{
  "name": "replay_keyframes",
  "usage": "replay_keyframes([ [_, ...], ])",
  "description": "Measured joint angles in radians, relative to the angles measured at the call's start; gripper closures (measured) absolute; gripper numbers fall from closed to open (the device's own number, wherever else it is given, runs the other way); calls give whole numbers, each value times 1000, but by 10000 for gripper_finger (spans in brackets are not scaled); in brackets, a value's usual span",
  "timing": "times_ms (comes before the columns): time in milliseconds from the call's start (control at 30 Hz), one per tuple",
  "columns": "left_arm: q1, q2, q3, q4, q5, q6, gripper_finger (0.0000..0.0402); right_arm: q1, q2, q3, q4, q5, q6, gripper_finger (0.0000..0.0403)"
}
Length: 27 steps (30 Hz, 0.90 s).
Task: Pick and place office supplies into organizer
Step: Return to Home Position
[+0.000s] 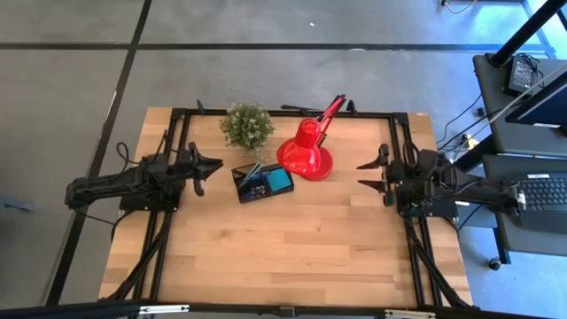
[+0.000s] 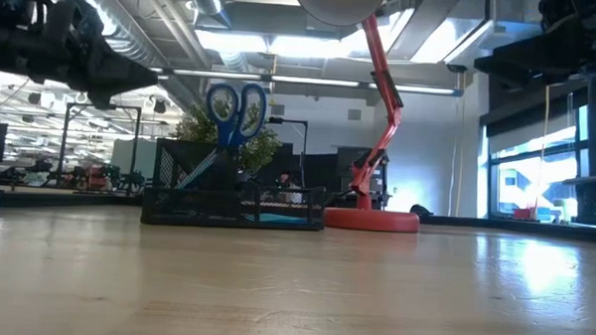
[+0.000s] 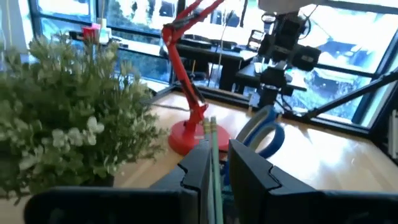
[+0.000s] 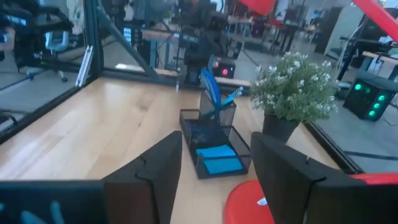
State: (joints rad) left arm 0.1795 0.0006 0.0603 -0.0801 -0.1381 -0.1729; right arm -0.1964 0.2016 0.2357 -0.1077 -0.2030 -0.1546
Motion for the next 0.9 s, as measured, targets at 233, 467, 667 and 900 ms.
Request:
replay_keyframes([
  [233,0,4,-52,112,17,26,350,0,-95,-99,103,0,37,208],
  [467,0,3,-52,115,2,116,350,0,-148,-214,163,1,48,208],
  [667,0,3,-52,115,2,138,350,-13,-166,-229,174,3,24,208],
  [900,0,3,-52,115,2,134,350,-43,-186,-228,188,156,27,208],
])
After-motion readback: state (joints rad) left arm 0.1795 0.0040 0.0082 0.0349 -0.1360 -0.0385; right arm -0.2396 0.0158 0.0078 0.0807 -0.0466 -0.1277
